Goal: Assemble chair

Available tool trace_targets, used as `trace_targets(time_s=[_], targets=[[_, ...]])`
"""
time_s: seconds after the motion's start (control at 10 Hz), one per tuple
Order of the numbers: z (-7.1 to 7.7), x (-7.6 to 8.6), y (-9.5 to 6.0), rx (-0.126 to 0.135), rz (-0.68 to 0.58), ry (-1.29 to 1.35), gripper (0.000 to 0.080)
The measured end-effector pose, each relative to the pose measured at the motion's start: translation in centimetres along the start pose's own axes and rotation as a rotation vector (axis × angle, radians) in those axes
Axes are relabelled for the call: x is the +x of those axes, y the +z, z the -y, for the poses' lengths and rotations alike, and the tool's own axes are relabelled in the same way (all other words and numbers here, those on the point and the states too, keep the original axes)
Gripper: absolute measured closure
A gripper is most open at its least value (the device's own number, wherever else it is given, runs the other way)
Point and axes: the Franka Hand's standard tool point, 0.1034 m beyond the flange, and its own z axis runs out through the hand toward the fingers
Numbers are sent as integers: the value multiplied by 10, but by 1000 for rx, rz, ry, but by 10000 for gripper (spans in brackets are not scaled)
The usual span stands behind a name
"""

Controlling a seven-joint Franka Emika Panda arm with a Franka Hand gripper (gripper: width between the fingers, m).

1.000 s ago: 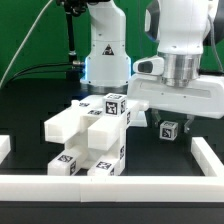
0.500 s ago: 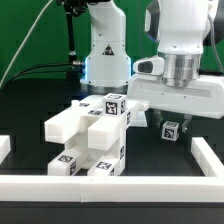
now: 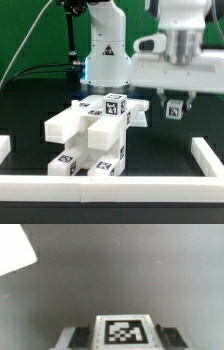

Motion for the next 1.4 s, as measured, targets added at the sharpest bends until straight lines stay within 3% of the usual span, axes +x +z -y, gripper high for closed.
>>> trace_targets(time_s=[0.2,0.4,0.5,0.9,1.2,1.4], targets=[[-22,21,-44,45,-1,-5,514],[-39,57,-69,45,-18,-52,514],[-41,68,-68,37,-28,-60,514],[-41,65,-64,32,-20,-63,514],[-89,107,-86,42,-59,-249,514],[-93,114,-85,26,-99,-293,514]])
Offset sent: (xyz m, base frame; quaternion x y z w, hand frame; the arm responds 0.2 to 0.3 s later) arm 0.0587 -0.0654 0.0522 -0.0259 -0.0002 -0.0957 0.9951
